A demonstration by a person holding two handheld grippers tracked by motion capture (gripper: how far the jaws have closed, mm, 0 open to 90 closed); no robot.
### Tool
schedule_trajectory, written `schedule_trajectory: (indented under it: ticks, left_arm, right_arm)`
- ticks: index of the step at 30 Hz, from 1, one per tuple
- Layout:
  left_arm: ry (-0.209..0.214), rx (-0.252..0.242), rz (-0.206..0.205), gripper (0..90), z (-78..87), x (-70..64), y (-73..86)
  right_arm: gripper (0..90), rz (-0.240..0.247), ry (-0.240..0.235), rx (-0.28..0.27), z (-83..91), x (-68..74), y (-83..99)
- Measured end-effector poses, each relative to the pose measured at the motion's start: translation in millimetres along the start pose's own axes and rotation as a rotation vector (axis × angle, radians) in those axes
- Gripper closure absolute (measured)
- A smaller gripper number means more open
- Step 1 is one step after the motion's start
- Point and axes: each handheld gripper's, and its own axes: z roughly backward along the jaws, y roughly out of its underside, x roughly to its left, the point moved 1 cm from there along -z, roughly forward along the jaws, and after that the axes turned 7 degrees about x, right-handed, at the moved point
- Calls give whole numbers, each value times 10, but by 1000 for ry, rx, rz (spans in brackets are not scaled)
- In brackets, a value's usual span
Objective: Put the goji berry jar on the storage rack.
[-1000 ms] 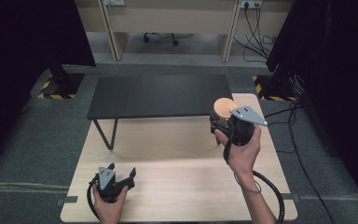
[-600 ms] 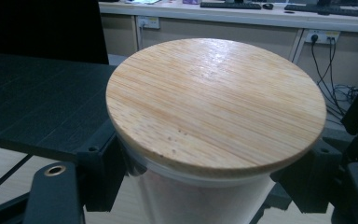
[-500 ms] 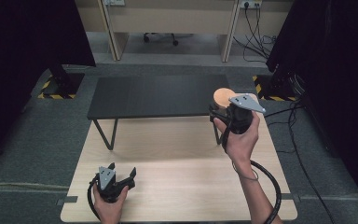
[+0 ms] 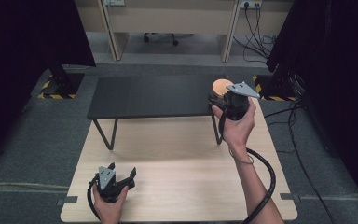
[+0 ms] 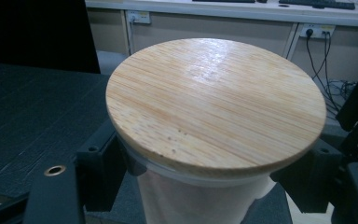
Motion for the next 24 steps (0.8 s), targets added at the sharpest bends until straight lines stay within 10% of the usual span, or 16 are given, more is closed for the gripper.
schedule_trajectory:
  ticks: [24]
  left_arm:
    - [0,0,-5,101,-8,-7,-4]
  right_arm:
    - [262,4,22,23,-297,17,23]
